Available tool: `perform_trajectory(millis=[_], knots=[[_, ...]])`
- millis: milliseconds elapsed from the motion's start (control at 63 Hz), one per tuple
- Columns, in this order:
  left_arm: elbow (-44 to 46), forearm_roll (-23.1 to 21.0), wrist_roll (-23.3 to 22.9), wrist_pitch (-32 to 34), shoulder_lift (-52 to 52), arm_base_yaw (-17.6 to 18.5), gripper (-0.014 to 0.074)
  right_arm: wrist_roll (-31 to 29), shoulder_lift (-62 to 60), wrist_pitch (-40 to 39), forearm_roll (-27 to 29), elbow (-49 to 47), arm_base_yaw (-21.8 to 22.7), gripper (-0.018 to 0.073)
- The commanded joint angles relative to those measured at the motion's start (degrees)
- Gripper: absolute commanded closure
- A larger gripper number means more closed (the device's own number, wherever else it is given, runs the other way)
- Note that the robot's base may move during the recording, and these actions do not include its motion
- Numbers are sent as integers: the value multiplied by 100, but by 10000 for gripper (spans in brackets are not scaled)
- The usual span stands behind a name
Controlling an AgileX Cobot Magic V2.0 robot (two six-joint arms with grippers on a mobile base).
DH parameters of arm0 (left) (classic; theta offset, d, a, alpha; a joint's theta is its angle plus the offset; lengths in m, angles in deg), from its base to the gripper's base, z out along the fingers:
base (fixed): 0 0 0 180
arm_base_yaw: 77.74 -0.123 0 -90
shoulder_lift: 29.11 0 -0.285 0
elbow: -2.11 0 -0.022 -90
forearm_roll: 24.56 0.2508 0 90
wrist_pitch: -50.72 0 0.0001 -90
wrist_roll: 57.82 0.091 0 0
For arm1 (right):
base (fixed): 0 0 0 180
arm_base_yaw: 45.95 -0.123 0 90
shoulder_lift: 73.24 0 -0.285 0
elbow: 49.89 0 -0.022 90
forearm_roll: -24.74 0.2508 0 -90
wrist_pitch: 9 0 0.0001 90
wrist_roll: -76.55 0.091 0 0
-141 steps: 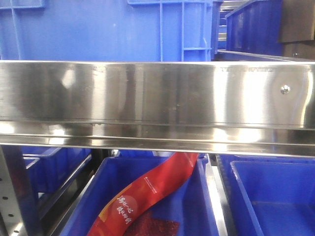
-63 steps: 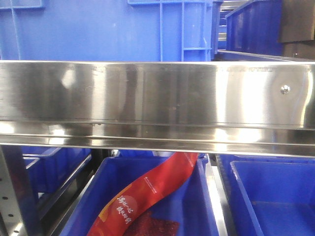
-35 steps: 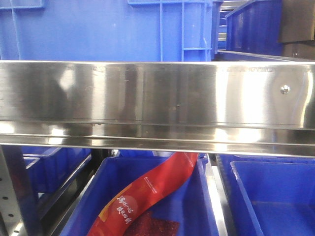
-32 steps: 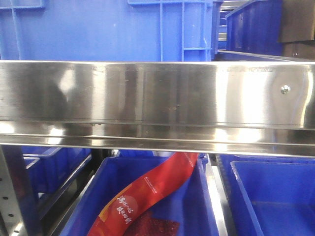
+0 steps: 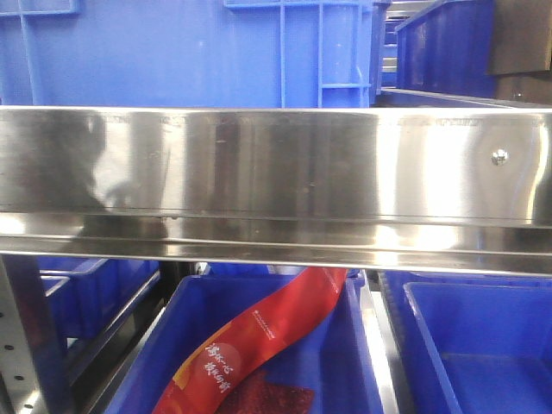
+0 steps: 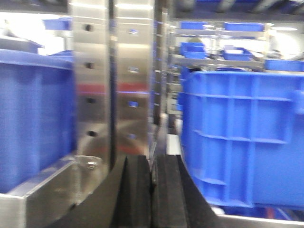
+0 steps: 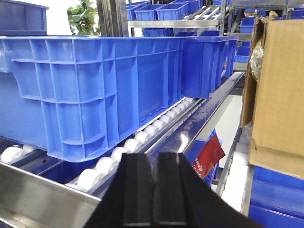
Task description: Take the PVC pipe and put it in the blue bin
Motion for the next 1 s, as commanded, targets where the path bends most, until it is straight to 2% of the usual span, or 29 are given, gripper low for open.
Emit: perform_trajectory(millis=[0, 222, 666, 983], knots=[[-11, -50, 0, 117, 30, -154, 707, -2, -16, -146, -39, -2, 31, 728], [-214, -204, 0, 192, 30, -455, 707, -2, -16, -146, -39, -2, 31, 728], [-311, -204, 0, 211, 30, -1024, 707, -2, -16, -146, -39, -2, 31, 728], [-615, -282, 0, 260, 30, -1075, 707, -2, -16, -146, -39, -2, 31, 728]])
